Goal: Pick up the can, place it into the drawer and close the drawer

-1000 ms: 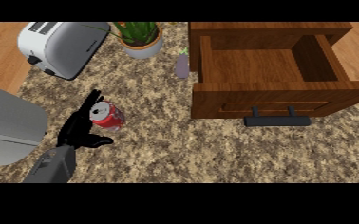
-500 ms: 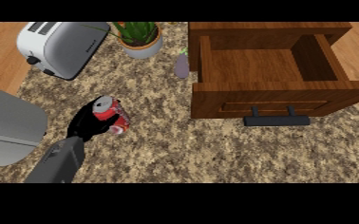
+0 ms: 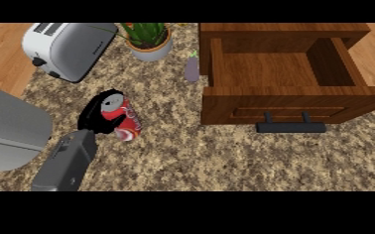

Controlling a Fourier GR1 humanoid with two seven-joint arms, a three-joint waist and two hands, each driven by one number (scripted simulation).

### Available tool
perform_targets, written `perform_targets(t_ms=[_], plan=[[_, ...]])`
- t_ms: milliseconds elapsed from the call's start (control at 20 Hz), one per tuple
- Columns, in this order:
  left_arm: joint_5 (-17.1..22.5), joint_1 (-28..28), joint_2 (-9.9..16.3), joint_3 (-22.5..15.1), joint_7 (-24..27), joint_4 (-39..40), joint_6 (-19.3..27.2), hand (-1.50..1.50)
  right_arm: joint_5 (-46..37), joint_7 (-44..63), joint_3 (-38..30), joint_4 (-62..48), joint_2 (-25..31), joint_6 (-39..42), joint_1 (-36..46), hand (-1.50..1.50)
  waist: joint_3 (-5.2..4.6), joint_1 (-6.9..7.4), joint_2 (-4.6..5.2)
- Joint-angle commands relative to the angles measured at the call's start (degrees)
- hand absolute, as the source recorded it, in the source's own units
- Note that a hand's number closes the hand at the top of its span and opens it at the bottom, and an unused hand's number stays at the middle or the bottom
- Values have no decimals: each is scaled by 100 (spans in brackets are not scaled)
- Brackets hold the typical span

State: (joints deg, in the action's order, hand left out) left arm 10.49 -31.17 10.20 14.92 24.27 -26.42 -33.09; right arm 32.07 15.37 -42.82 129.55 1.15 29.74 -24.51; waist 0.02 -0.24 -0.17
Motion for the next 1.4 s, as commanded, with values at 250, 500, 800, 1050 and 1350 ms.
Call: perform_targets(t_ms=[250,500,800,1050,1350], plan=[[352,389,-933,315,-50,-1273,2186,150,-60,-35,5,135,-100,-84,-72,-150,7,87,-27],[723,727,-1010,-303,-907,-3036,2687,150,-157,-31,139,200,-113,-200,-19,-150,5,91,-34],[813,1089,-1018,-1286,-1907,-4798,3791,150,-71,-241,470,288,-113,-389,-496,-150,6,35,-36],[568,689,-1019,-1495,-2718,-5408,4289,150,-284,-301,286,-23,-114,-195,-98,-150,2,28,-1],[402,-143,-878,-1456,-3196,-5425,4738,150,-233,-404,249,-11,-114,-118,-189,-150,0,-10,11]])
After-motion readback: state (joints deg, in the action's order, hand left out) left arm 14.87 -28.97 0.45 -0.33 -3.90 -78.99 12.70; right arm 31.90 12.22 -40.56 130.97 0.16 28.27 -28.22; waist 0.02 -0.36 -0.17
